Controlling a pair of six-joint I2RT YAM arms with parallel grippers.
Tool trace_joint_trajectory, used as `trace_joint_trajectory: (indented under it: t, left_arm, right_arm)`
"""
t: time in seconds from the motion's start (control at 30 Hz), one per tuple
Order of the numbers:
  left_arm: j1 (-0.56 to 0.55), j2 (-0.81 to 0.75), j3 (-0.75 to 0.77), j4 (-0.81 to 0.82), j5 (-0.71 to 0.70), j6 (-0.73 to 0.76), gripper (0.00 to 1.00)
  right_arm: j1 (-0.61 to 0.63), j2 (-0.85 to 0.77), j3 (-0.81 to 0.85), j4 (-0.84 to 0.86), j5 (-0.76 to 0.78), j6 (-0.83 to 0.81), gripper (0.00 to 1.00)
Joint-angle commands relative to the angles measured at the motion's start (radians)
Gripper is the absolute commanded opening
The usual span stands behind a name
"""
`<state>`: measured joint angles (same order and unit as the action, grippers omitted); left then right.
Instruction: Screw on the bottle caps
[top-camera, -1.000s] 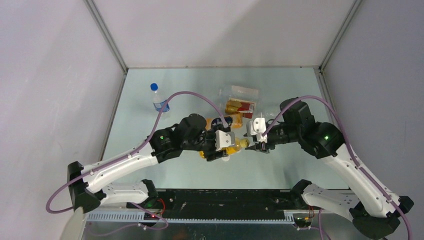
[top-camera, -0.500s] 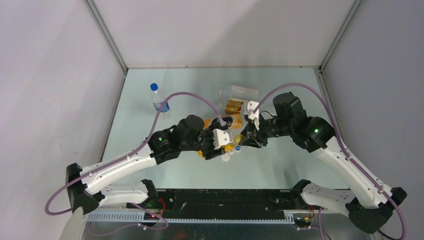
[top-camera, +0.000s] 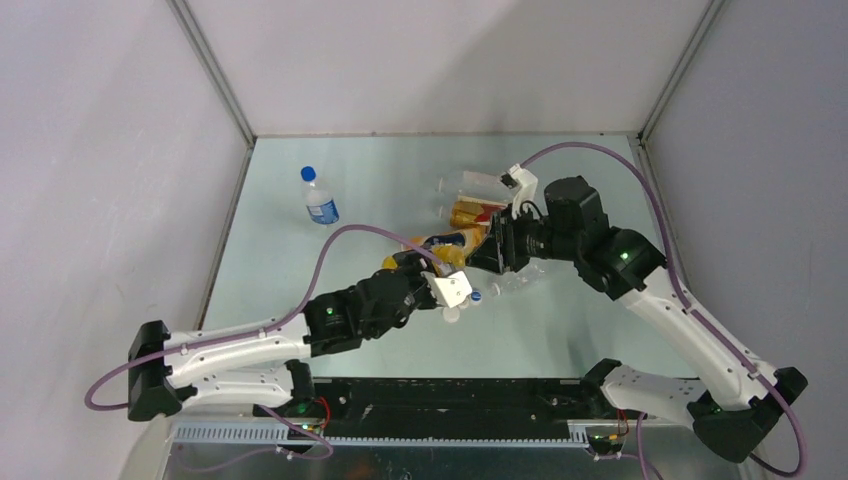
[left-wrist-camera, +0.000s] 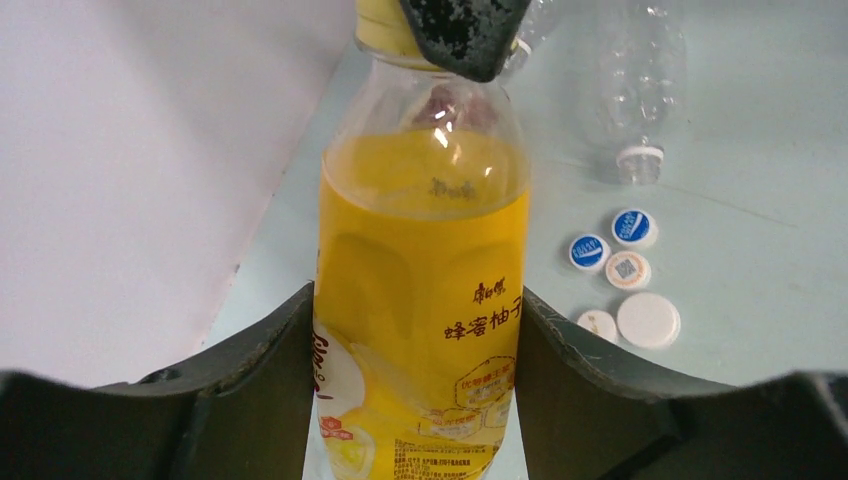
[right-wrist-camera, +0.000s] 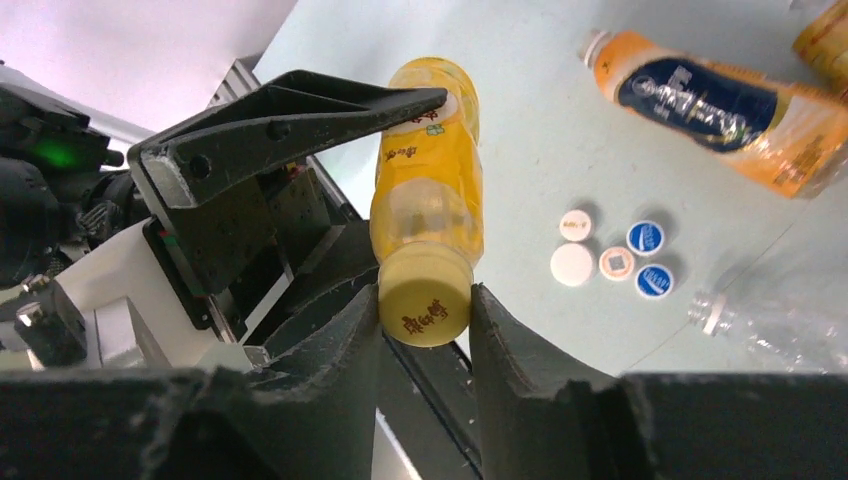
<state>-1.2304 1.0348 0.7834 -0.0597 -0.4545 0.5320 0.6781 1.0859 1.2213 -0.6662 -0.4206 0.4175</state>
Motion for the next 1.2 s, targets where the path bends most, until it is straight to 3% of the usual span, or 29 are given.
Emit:
trace_joint_trajectory:
  t: [0.0,0.03,0.17,0.33,0.4,0.6,1.17]
  left_arm:
    - [0.038,-0.002,0.032,-0.044,0.05,-0.02,0.0]
    - [0.053,-0.004,0.043,-0.069,0.089,-0.054,0.0]
    - [0.135,-0.051,0.055,-0.184,0.358,-0.103,0.0]
    - [0.21,-0.072,0.096,-0.243,0.65,-0.13,0.0]
    - [0.217,-0.069,0.111,-0.258,0.696,-0.13,0.0]
    - [0.22,-0.03,0.158,-0.315,0.749,-0.123,0.0]
    - [0.22,0.011,0.195,-0.328,0.779,-0.111,0.0]
  right_arm:
    - [-0.011,-0.081,0.012,0.128,-0.008,-0.147,0.41]
    - [-0.011,-0.099,0.012,0.123,-0.056,-0.257,0.49]
    - [-0.011,-0.156,0.012,0.039,-0.169,-0.622,0.59]
    - [-0.003,-0.195,0.012,-0.122,-0.342,-1.043,0.58]
    - [0.003,-0.201,0.012,-0.14,-0.375,-1.104,0.58]
    - [0.029,-0.184,0.012,-0.149,-0.333,-1.181,0.56]
    - [0.086,-0.109,0.012,-0.157,-0.29,-1.202,0.49]
